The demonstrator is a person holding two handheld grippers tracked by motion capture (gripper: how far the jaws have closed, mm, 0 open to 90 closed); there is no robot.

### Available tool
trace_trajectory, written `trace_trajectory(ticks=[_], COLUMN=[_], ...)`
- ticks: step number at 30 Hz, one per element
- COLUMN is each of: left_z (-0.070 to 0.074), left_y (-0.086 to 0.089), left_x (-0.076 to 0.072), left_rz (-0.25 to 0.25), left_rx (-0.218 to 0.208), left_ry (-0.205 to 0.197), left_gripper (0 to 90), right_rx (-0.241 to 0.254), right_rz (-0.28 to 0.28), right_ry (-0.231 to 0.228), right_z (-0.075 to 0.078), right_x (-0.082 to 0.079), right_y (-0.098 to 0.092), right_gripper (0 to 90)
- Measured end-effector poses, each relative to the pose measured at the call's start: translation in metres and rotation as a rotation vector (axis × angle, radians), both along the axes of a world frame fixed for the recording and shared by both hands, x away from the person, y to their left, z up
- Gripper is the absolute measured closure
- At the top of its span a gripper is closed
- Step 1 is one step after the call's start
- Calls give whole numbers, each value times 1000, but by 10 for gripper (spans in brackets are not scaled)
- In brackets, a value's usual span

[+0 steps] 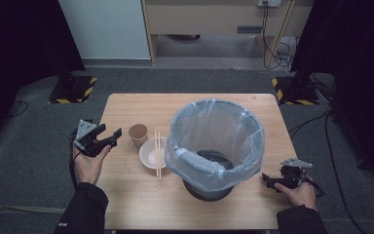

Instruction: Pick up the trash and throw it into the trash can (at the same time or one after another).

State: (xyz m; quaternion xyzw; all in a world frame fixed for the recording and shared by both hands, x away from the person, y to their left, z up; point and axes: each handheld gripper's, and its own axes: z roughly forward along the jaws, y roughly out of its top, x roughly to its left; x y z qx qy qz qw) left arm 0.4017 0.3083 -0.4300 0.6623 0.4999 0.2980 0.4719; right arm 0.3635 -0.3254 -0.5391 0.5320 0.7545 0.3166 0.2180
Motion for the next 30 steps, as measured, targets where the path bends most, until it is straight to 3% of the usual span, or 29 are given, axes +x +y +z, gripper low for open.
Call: trace_trajectory(ticks=[12, 22, 30], left_z=[-26, -48, -52], left_y=[-11, -18, -20], left_x=[30, 50, 53], left_rz=[3, 17, 13], left_rx=[56, 38, 23], left_ry=[77, 149, 189], left_gripper=[376, 419, 497], right_rx=[0, -3, -1], right_rz=[0, 6, 5], right_ry=[0, 1, 2], right_z=[0, 0, 0], right_x=[0, 0, 0], right_y=[0, 0, 0], right_gripper=[10, 10, 10])
